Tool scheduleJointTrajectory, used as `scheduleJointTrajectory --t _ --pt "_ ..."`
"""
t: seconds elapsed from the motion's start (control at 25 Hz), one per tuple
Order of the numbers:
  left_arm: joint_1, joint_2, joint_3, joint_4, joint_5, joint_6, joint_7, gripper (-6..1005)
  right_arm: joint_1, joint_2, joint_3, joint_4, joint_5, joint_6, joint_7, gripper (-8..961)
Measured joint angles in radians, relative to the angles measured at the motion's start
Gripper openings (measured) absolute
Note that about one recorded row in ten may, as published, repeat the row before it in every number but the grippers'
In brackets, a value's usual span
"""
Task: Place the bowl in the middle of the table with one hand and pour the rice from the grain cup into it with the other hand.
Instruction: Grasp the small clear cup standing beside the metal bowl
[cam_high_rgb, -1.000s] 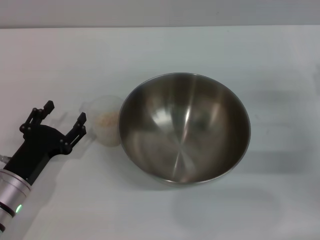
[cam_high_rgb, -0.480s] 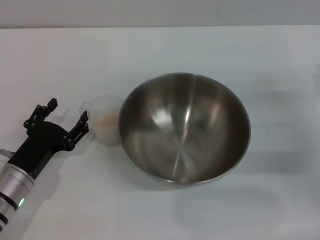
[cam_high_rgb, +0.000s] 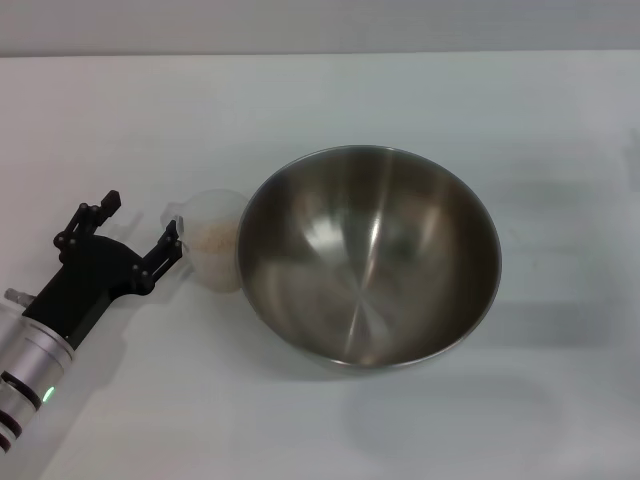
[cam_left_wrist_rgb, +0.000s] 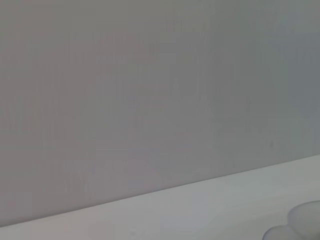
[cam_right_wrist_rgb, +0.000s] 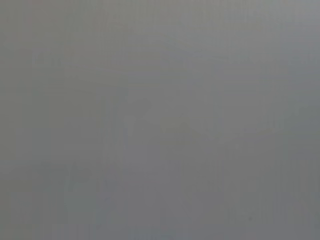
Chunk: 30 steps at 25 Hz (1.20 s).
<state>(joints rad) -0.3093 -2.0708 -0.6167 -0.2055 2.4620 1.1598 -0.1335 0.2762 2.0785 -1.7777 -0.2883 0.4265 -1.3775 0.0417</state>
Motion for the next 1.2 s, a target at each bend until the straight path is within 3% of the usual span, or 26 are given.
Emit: scheduleJointTrajectory --t 0.48,0.72,0.84,1.04,1.2 --pt "-0.013 -0.004 -0.002 -0.007 -0.002 -0.018 -0.001 821 0.012 0.0 0.0 0.0 0.0 0.009 0.002 519" --pt "-0.018 -0.005 -0.001 -0.012 0.0 -0.04 0.0 654 0.015 -0.001 0.0 0.0 0.0 0.009 0.002 518" --pt "-0.02 -0.005 0.003 -0.013 0.003 -0.048 -0.001 432 0.017 -0.001 0.0 0.0 0.0 0.009 0.002 518" --pt "-0.021 -0.005 0.008 -0.015 0.006 -0.05 -0.002 189 0.017 -0.001 0.0 0.0 0.0 0.009 0.002 518" --pt "-0.021 -0.005 0.008 -0.016 0.006 -0.048 -0.003 75 0.022 -0.002 0.0 0.002 0.0 0.01 0.002 518"
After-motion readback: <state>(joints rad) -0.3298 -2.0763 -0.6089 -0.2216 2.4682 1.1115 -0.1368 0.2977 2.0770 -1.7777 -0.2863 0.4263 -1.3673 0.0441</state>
